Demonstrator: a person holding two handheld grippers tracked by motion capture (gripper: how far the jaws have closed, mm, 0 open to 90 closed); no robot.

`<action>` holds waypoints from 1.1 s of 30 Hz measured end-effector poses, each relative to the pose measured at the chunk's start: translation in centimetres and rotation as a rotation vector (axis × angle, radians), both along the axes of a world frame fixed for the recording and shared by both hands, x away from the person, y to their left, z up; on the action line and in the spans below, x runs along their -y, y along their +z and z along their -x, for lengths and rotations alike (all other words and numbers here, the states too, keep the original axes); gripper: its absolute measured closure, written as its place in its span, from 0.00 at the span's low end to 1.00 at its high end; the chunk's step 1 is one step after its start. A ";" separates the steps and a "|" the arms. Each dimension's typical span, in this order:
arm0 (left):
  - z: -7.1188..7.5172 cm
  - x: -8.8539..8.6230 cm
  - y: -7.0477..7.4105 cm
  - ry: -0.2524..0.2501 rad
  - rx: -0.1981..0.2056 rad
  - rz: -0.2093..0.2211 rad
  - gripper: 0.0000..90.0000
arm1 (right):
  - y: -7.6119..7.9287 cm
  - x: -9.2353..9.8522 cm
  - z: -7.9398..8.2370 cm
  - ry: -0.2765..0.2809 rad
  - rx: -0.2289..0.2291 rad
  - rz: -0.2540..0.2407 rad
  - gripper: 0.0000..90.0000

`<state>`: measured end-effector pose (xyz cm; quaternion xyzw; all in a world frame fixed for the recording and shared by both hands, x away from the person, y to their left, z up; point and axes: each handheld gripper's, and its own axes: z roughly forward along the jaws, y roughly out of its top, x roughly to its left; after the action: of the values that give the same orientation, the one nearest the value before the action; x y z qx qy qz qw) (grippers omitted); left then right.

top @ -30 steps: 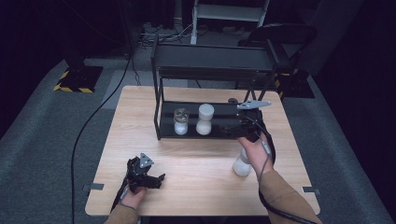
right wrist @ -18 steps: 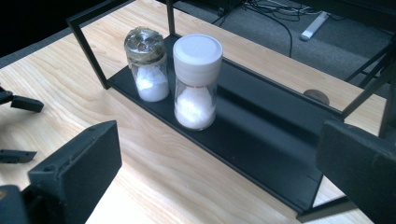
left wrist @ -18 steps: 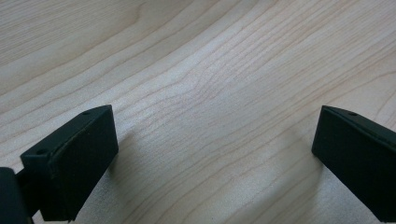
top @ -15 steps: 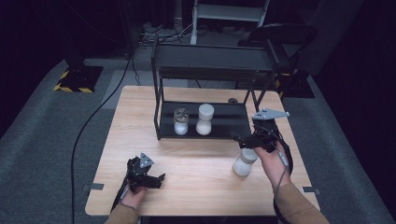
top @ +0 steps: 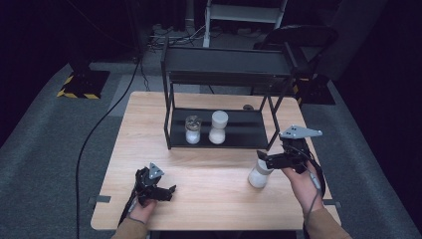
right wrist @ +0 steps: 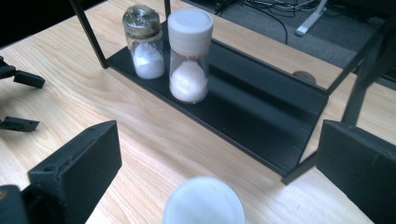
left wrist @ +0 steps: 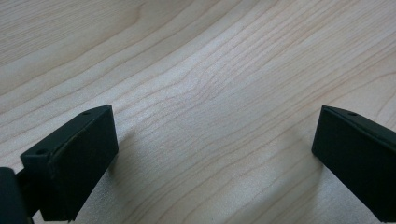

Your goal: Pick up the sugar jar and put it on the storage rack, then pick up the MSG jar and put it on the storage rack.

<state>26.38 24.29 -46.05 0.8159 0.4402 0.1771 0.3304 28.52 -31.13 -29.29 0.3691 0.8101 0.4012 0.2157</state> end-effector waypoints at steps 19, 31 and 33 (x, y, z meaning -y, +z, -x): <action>0.0 0.1 0.0 0.005 -0.003 0.000 0.00 | -3.4 1.8 1.9 -0.020 -0.024 0.005 0.00; 0.0 0.1 0.0 0.005 -0.003 -0.001 0.00 | -6.1 2.5 1.5 -0.027 -0.069 -0.008 0.00; 0.0 0.1 0.0 0.005 -0.003 -0.001 0.00 | -6.4 2.6 1.3 -0.022 -0.082 -0.013 0.00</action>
<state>26.39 24.17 -46.01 0.8152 0.4428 0.1769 0.3288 27.26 -33.72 -35.71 0.3956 0.8116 0.3885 0.1841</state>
